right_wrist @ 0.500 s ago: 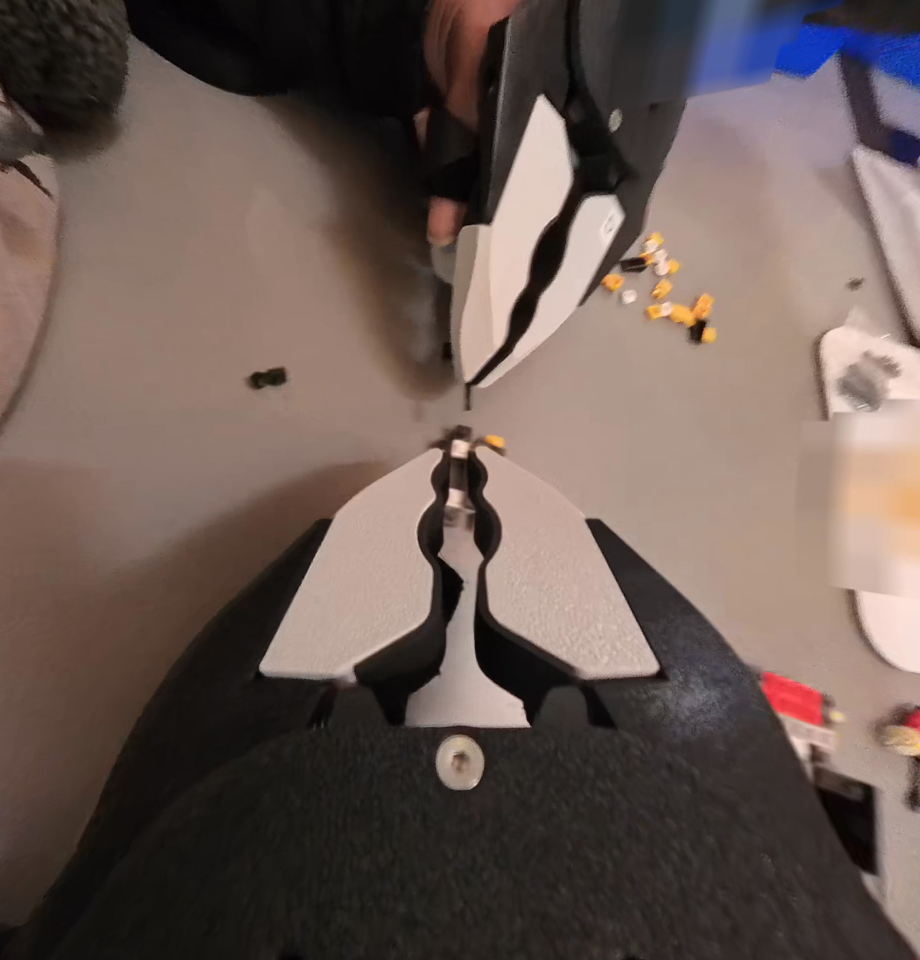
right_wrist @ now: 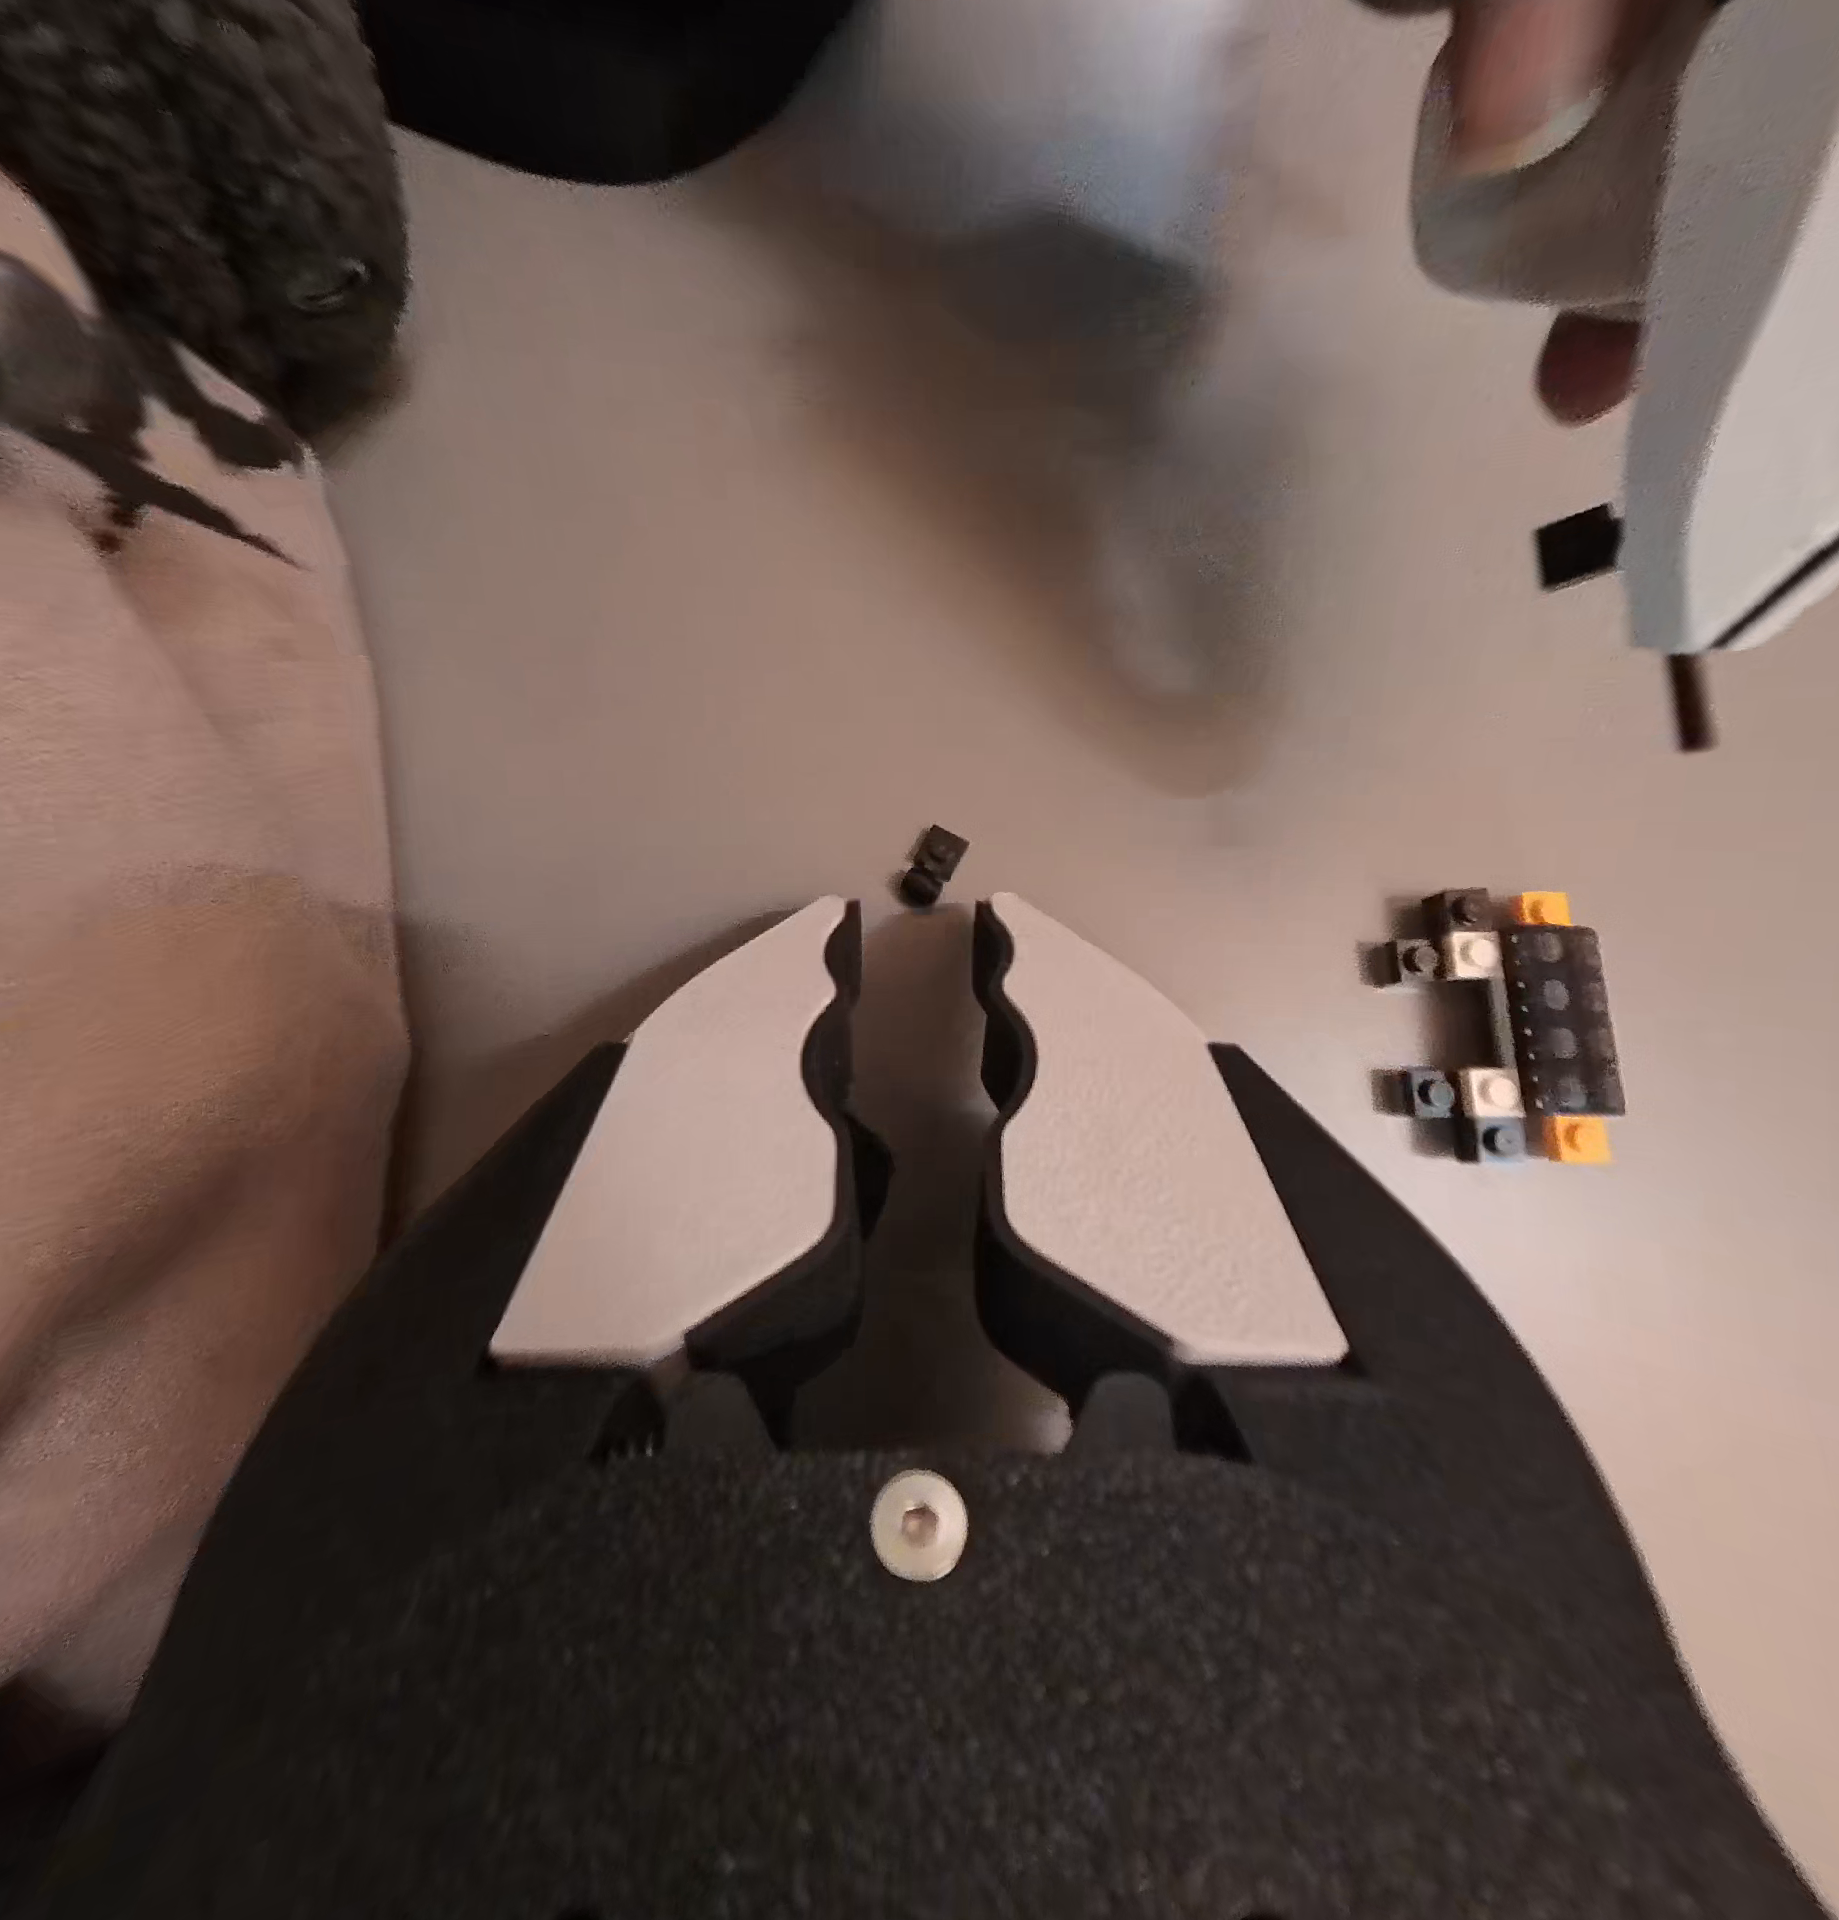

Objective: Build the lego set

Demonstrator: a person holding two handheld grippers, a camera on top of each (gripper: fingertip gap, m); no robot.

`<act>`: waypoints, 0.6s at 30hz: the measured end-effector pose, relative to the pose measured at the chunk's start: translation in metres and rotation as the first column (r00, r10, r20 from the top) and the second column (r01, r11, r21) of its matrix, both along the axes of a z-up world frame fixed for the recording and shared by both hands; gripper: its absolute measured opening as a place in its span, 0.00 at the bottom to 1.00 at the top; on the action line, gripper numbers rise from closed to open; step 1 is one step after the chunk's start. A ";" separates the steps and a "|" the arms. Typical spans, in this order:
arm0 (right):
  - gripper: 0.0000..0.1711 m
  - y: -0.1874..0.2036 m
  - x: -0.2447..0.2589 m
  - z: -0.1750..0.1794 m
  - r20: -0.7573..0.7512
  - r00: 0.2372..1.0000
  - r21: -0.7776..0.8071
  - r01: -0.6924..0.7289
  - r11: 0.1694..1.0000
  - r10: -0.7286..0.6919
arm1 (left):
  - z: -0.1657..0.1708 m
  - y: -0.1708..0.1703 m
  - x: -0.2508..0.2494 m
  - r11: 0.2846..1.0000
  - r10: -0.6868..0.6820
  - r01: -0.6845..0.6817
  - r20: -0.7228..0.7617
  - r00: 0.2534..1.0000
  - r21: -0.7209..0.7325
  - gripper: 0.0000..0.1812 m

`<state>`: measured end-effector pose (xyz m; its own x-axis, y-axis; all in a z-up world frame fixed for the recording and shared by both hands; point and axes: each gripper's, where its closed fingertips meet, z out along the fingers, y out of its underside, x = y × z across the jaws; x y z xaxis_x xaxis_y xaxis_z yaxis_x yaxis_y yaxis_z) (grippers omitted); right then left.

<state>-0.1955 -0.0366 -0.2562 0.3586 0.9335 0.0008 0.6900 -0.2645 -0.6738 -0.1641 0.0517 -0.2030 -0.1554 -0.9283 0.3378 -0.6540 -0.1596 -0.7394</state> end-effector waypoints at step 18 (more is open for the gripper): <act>0.10 0.017 0.007 0.006 0.026 0.991 -0.051 0.134 0.990 -0.133 | -0.003 -0.006 -0.005 1.000 -0.028 0.028 -0.016 0.999 -0.005 0.01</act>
<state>-0.1883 -0.0200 -0.2506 0.4807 0.8761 -0.0371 0.6609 -0.3898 -0.6413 -0.1686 0.0453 -0.2061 -0.1758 -0.9221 0.3448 -0.6699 -0.1446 -0.7282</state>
